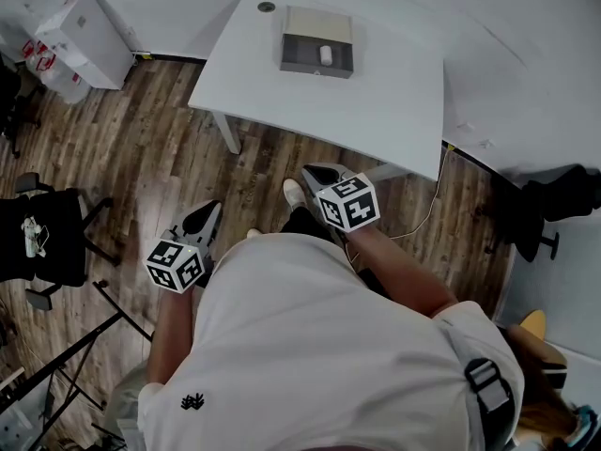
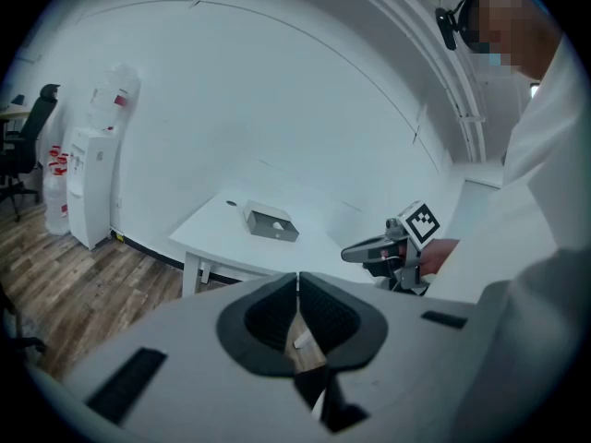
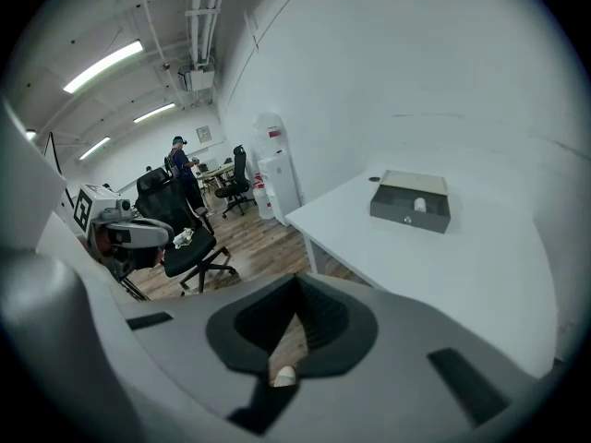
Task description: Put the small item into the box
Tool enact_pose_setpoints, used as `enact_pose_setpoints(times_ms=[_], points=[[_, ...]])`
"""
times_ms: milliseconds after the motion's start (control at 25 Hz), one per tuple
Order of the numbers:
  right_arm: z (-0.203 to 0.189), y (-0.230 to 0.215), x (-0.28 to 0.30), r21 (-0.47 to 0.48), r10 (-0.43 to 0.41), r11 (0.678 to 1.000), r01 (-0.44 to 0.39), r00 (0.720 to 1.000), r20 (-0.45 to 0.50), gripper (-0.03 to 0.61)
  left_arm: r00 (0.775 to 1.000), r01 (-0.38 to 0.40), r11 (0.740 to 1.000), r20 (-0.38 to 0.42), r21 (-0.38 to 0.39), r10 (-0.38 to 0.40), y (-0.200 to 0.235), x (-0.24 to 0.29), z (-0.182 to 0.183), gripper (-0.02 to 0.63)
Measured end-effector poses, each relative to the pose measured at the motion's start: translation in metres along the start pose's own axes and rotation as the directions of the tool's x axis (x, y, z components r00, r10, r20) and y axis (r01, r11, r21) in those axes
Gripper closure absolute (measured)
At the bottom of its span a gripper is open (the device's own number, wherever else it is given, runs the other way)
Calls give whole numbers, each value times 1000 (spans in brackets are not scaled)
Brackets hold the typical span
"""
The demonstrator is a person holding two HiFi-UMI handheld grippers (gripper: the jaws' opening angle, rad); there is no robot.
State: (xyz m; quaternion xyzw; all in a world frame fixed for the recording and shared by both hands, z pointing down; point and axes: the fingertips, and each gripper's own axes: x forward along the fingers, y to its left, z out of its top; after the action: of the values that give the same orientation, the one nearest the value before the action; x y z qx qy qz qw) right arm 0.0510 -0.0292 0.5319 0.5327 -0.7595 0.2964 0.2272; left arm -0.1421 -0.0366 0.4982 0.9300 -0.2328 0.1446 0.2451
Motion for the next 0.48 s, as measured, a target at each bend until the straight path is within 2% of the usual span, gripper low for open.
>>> enact_pose_setpoints(times_ms=[480], points=[[1,-2,9,-31,19,999,-19,1000,-16,572,1000,-28,999,-3,-25,28,5,-3,-7,600]])
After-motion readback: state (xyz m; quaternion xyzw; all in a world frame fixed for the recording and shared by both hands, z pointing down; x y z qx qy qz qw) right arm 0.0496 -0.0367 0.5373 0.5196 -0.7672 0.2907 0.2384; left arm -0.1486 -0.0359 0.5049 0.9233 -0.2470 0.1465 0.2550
